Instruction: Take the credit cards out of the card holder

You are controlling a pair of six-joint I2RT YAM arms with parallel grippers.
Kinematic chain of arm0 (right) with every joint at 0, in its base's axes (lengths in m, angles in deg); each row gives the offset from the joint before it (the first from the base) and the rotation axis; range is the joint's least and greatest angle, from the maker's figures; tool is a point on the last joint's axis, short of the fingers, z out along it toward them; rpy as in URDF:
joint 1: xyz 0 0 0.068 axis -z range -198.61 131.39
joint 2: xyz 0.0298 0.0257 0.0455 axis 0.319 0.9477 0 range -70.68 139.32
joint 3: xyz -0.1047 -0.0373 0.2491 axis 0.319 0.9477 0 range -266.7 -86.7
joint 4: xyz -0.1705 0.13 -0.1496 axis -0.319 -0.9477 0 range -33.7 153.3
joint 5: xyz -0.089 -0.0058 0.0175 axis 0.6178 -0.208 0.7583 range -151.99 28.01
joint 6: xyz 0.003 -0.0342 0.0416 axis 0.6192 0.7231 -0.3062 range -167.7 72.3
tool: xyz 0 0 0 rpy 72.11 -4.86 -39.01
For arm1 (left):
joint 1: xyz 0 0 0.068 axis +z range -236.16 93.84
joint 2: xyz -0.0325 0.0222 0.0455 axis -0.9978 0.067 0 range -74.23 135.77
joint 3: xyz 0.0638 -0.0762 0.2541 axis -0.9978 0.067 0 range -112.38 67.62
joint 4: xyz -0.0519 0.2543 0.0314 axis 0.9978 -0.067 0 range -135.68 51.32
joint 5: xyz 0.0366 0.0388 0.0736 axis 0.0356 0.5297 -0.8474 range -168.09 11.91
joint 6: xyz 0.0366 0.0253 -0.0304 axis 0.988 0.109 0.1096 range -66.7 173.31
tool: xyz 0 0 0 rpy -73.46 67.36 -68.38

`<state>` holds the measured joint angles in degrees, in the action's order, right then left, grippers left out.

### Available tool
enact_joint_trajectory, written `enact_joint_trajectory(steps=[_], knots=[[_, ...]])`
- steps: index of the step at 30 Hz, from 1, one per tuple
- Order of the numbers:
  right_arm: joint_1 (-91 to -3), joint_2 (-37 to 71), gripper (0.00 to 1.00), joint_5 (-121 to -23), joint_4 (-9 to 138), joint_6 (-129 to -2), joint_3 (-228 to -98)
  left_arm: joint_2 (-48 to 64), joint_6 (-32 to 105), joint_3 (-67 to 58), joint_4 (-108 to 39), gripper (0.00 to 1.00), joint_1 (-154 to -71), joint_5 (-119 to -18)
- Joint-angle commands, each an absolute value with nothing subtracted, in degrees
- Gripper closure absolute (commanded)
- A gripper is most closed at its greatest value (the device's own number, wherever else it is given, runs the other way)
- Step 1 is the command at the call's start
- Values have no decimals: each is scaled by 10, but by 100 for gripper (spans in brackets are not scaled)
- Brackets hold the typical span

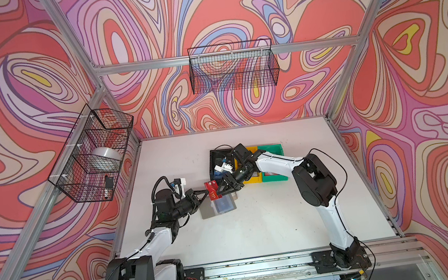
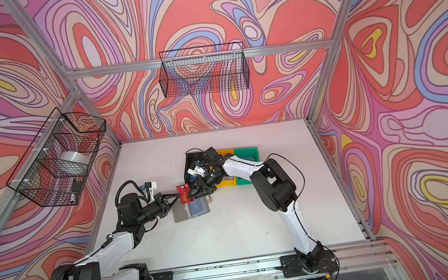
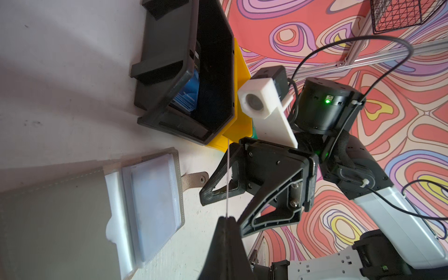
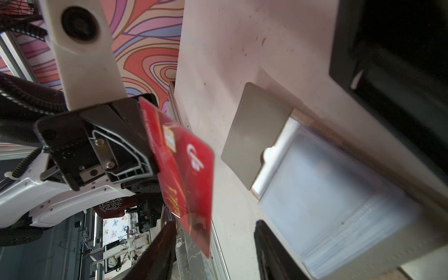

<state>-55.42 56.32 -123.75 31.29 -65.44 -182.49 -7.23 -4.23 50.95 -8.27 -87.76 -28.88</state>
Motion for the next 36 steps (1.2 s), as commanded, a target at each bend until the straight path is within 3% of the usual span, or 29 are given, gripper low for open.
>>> enact_joint_trajectory(steps=[1,6,13,22,27,31,36], knots=[[-555,571,47,-1263,359,-679,-1835,-53,-53,513,-39,100,-888,-282],[-556,573,54,-1284,414,-716,-1829,-23,-64,511,-2,100,-909,-291],[-556,562,73,-1299,454,-729,-1809,4,-65,504,8,100,-919,-293],[-556,564,96,-1297,386,-676,-1824,6,-51,504,-5,100,-919,-287],[-553,566,100,-1298,335,-641,-1841,3,-46,507,-11,98,-919,-291],[-543,580,100,-1263,190,-536,-1897,-7,-37,507,-31,94,-919,-291],[-535,627,100,-1110,-79,-363,-2050,-28,-11,499,-90,92,-919,-301]])
